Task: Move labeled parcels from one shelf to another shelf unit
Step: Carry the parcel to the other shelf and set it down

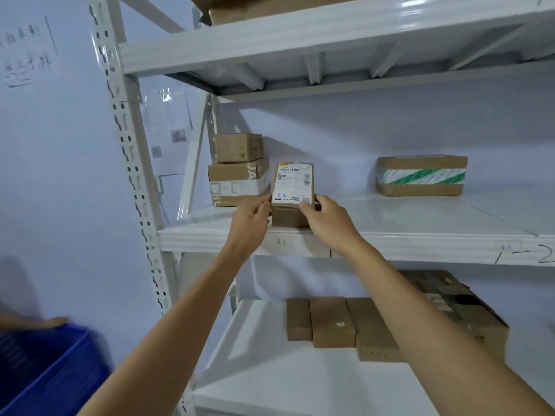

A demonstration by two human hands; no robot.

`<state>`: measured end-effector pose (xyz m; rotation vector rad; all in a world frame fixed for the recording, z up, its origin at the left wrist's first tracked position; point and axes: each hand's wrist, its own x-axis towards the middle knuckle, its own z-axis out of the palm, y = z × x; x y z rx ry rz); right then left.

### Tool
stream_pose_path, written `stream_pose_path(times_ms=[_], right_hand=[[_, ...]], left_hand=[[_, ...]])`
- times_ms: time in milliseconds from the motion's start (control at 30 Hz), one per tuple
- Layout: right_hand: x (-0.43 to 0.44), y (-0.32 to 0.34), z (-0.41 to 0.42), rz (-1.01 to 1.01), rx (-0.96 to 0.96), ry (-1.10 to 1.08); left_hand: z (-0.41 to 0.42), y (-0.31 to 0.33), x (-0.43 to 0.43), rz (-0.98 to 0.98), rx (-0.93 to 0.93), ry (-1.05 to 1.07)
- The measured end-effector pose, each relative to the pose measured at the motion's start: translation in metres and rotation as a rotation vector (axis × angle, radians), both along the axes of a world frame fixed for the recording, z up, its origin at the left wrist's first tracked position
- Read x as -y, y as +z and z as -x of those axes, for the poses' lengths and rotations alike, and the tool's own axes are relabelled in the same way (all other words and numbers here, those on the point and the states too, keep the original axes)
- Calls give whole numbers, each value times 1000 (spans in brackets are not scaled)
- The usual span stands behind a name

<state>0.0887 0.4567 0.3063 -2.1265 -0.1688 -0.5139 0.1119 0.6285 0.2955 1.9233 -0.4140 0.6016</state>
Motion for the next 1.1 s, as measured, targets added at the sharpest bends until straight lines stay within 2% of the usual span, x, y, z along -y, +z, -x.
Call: stream_pose_path(times_ms=[133, 367, 467, 733, 867, 1100], right_hand=[[-4, 1, -17, -6, -62, -87], [-7, 12, -31, -68, -174, -86], [-8, 11, -35, -92, -173, -92], [-8, 14, -33, -120, -171, -104], [-6, 13, -16, -118, -124, -69], [10, 0, 12, -230, -41, 13]], left_hand=[[-20, -4, -3, -6, -26, 31], [-43, 7, -11, 61, -245, -19], [-49, 6, -13, -23, -242, 14], [-52, 4, -7, -11, -227, 104], [-38, 3, -9, 33, -153, 68], [27, -18, 4, 100, 109, -50]])
